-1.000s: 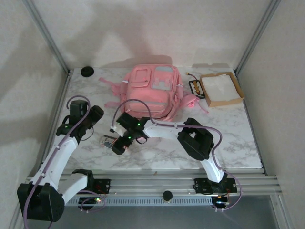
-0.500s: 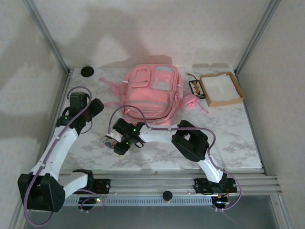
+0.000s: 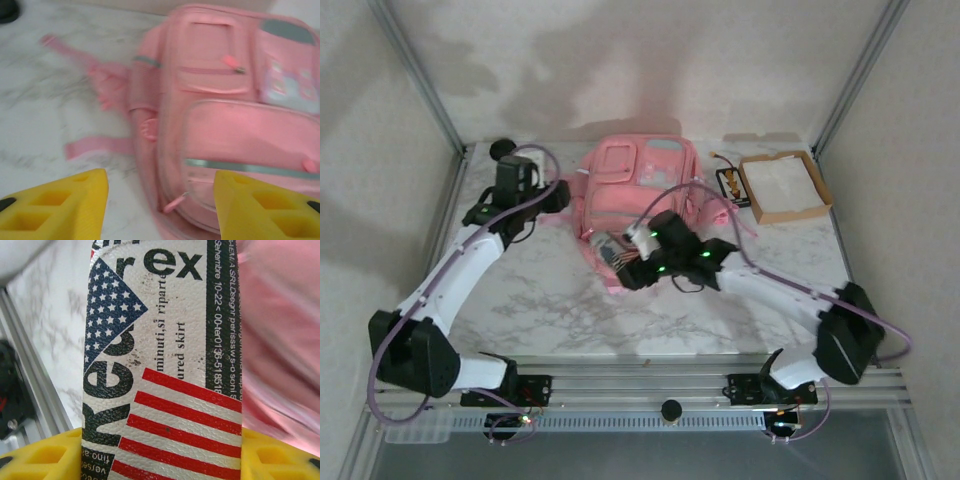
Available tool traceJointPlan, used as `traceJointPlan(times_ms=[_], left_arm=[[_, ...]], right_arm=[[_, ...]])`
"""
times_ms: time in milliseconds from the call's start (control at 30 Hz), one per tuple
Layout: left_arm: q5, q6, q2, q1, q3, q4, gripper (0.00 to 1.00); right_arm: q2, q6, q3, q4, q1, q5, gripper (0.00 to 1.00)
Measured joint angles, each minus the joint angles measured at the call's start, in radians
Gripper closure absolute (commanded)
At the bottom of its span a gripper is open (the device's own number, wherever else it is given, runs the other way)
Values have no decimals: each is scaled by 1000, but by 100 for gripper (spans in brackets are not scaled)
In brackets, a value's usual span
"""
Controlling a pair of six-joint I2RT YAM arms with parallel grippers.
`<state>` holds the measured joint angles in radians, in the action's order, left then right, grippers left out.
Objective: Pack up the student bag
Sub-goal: Open the student bag at the center of the table.
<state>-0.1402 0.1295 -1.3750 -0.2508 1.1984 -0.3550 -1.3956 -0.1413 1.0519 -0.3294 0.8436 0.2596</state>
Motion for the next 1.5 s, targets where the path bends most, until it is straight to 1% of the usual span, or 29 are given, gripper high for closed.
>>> traceJointPlan(times_ms=[67,133,200,300,400,500,600,733,900,1000,1067,1200,1333,1367,1400,1500], left_arm=[[-32,-103,-57,-62,47,8,41],[-71,-225,-116,-123,80,15,40],[-96,-329,-163,-178,97,13,38],[-119,-482,-240,-264,125,-18,42],[-133,-597,-300,-330,132,-47,40],[-134,-673,-333,-359,132,-69,39],[-117,-722,-366,-363,135,-80,39],[-79,-769,-425,-363,151,-102,40],[-19,-811,-495,-363,210,-121,49],[3,-819,-529,-362,271,-135,51],[9,-831,-539,-361,308,-162,55],[25,-844,-540,-361,357,-183,60],[36,-847,-545,-357,399,-198,75],[35,-851,-550,-356,407,-199,84],[32,-850,-557,-356,414,-204,90],[28,-850,-587,-356,438,-227,100]], right_arm=[[75,-29,-17,-36,-100,14,65],[132,-54,-33,-78,-227,25,67],[157,-72,-45,-115,-343,38,69],[160,-92,-63,-155,-484,79,69],[160,-109,-93,-177,-586,121,70],[160,-114,-102,-196,-648,161,71],[159,-117,-102,-192,-678,192,71],[148,-117,-102,-189,-689,216,73],[126,-117,-102,-183,-690,236,74],[121,-117,-103,-183,-690,241,75],[121,-117,-105,-183,-690,242,76],[121,-117,-108,-183,-690,242,76],[120,-117,-108,-183,-690,242,78],[119,-117,-108,-184,-690,242,79],[117,-117,-108,-184,-690,242,79],[109,-117,-108,-188,-690,242,83]])
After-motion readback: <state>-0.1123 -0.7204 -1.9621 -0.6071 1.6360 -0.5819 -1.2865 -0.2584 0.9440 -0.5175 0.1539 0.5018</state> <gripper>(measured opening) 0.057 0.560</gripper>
